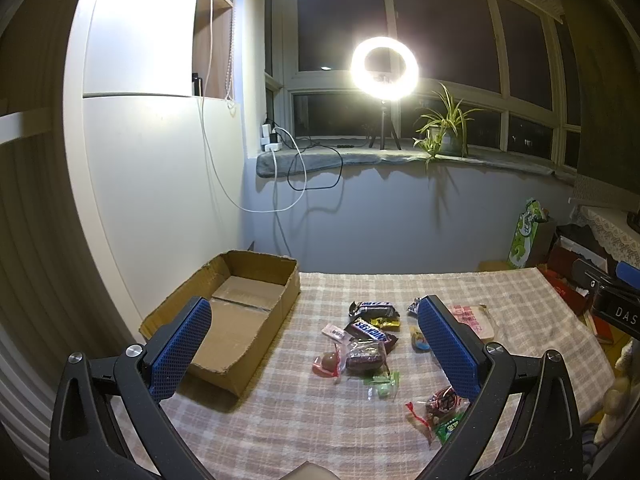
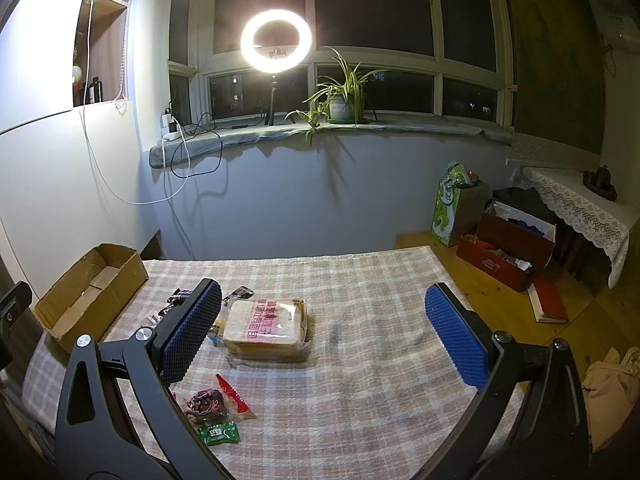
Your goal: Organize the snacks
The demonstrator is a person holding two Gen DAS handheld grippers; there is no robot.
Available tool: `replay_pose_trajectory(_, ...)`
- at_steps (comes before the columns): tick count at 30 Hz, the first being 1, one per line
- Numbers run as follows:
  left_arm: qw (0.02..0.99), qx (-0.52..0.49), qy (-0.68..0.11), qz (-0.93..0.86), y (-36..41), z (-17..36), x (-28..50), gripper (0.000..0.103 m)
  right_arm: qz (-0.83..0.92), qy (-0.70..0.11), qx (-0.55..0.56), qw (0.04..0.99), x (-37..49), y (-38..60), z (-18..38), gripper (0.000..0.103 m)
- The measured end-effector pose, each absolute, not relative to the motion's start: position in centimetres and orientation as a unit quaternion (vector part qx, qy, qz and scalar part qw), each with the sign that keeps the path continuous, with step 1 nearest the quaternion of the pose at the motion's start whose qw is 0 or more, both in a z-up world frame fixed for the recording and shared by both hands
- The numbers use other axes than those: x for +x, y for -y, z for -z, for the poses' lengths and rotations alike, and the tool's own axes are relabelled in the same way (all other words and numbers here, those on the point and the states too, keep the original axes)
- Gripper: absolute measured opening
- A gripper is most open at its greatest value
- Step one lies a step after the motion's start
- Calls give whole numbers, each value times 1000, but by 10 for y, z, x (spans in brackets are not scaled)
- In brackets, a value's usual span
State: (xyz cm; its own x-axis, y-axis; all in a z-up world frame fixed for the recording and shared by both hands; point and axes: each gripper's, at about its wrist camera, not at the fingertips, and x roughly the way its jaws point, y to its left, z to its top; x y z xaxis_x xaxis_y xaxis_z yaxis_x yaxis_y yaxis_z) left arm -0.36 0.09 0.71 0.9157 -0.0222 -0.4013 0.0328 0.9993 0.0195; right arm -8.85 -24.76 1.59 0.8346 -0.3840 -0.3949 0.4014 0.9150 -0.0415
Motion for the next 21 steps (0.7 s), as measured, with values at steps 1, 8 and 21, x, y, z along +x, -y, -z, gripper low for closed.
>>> replay_pose_trajectory(1,979,13,-205,14,-1,-7,-4,102,205,-202,22,957,-88,248,-16,103)
replay_pose_trajectory(8,978,13,-206,15,0,-6,-4,102,204,-205,23,957,-87,247,-13,103)
replay_pose_trajectory(21,977,14,-213,21,4,-3,-1,102,203,-210,26,956,-86,248,-8,103)
